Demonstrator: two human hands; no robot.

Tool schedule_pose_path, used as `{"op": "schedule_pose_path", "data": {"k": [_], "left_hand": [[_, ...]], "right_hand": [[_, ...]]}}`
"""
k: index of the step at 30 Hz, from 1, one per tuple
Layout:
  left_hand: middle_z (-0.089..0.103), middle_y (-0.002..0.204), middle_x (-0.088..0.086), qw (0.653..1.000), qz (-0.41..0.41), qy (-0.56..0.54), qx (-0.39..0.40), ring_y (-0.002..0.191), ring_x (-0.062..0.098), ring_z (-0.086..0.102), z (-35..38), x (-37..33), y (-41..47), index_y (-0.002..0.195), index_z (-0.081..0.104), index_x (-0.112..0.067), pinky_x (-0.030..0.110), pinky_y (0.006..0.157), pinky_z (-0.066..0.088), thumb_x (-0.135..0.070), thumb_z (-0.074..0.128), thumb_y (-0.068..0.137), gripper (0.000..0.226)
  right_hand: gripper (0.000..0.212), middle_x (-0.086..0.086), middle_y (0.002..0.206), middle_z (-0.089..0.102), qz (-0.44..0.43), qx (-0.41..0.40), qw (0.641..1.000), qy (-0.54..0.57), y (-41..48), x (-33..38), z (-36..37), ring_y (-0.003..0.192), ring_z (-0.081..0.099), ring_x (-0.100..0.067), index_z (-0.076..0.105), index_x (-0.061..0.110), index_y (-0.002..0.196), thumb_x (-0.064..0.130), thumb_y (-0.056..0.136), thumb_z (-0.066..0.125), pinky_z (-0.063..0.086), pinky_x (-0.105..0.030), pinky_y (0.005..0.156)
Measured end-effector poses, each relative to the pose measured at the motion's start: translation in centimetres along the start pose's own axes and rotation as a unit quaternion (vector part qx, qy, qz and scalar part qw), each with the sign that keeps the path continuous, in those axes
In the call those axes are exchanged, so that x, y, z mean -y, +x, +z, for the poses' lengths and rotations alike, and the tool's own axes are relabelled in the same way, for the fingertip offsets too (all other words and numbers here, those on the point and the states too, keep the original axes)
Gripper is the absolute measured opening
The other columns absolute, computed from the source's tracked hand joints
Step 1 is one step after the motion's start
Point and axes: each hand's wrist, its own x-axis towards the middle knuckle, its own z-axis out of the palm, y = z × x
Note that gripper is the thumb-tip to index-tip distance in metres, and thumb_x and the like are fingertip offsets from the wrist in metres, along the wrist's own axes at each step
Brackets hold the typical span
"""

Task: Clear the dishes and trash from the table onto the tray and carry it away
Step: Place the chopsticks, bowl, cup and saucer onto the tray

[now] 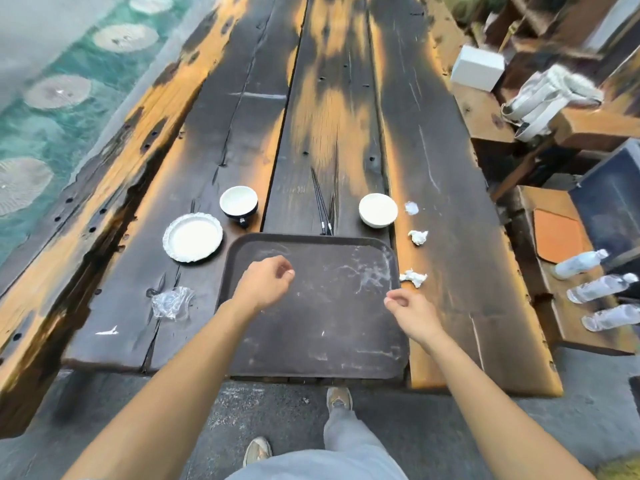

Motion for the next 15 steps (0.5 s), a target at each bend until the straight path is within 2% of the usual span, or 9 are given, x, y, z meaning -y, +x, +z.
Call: {"op": "schedule_pose_path", "data": {"k": [2,5,8,11,13,15], "left_hand": [[0.073,0.111,0.000,1.000,-0.017,0.003,-0.011,0.109,0.024,0.064,0.3,-1.3,2.4,0.115,0.067,-0.020,0.035,0.094,0.049,-0.033,0.055,0.095,0.027],[0.072,0.109,-0.004,0.998,-0.055,-0.008,-0.013,0.107,0.022,0.063,0.6,-3.0,5.4,0.114,0.066,-0.023,0.034,0.091,0.050,-0.036,0.054,0.094,0.027],[0.071,0.107,-0.007,0.997,-0.079,-0.014,-0.014,0.105,0.020,0.063,1.2,-4.6,8.4,0.111,0.066,-0.025,0.036,0.091,0.051,-0.037,0.055,0.092,0.025],[0.071,0.104,-0.005,0.995,-0.098,-0.014,-0.011,0.104,0.022,0.064,1.9,-5.7,11.2,0.111,0.067,-0.024,0.038,0.092,0.052,-0.036,0.055,0.093,0.025],[0.072,0.104,-0.002,0.994,-0.109,-0.010,-0.012,0.105,0.024,0.064,2.4,-6.2,13.7,0.110,0.068,-0.023,0.038,0.092,0.051,-0.035,0.056,0.093,0.024],[0.073,0.107,-0.001,0.993,-0.116,-0.004,-0.011,0.106,0.025,0.063,2.9,-6.6,16.1,0.111,0.068,-0.023,0.038,0.092,0.051,-0.034,0.055,0.093,0.025]], "right_hand": [[0.027,0.006,0.101,0.066,-0.003,0.004,1.000,0.010,2.8,0.8,-1.5,0.090,0.058,-0.008,0.066,0.019,0.118,0.030,0.094,0.062,0.038,-0.014,0.070],[0.032,0.004,0.100,0.072,-0.004,0.016,1.000,0.011,6.7,1.8,-3.4,0.095,0.062,-0.014,0.064,0.020,0.123,0.031,0.093,0.061,0.040,-0.025,0.079],[0.037,0.001,0.094,0.073,-0.003,0.033,0.999,0.023,10.5,2.3,-4.7,0.084,0.063,-0.013,0.061,0.020,0.127,0.030,0.092,0.059,0.048,-0.028,0.076],[0.044,0.009,0.090,0.072,0.008,0.047,0.998,0.050,14.0,2.5,-5.2,0.089,0.066,-0.011,0.056,0.021,0.134,0.032,0.092,0.060,0.052,-0.035,0.089],[0.051,0.008,0.091,0.072,0.016,0.060,0.996,0.069,16.7,2.5,-5.2,0.095,0.066,-0.014,0.049,0.021,0.141,0.031,0.092,0.060,0.050,-0.041,0.097],[0.057,0.010,0.090,0.070,0.026,0.063,0.993,0.098,19.0,2.7,-5.2,0.097,0.066,-0.015,0.042,0.019,0.146,0.028,0.093,0.060,0.049,-0.044,0.099]]}}
